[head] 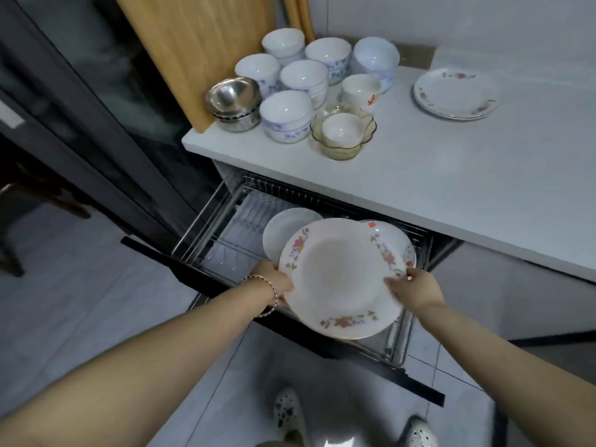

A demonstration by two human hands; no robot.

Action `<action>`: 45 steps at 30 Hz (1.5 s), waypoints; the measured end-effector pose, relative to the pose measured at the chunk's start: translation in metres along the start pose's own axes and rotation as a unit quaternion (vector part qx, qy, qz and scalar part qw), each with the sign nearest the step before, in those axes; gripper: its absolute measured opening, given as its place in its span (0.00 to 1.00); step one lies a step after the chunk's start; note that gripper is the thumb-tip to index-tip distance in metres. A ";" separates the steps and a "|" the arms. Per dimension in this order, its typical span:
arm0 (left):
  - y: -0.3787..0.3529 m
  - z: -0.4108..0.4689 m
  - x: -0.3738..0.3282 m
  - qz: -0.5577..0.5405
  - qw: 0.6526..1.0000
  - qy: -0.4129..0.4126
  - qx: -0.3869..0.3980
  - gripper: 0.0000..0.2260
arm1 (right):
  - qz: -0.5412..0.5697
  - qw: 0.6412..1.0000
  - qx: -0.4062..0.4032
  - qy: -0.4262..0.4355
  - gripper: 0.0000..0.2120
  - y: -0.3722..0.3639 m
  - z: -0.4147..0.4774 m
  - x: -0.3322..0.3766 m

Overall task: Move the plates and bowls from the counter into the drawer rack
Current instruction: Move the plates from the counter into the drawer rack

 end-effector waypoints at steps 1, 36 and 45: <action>0.013 0.008 0.001 0.003 1.000 0.000 0.004 0.16 | 0.004 1.000 0.001 -0.006 0.13 -0.014 0.005 0.005; 0.107 0.409 -0.011 0.274 0.960 -0.019 -0.047 0.18 | 0.061 0.944 -0.220 -0.240 0.17 -0.227 0.246 0.004; 0.099 0.400 -0.005 0.216 0.976 0.009 -0.015 0.21 | 0.212 0.911 -0.207 -0.288 0.23 -0.244 0.249 -0.014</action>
Point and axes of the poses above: each hand's wrist, its own z-axis towards the middle knuckle, its own y-axis out of the back of the hand, x = y × z, the point moved 9 cm from there along z, towards the middle knuckle, and after that the axes turned 9 degrees about x, right-handed, at the moved point
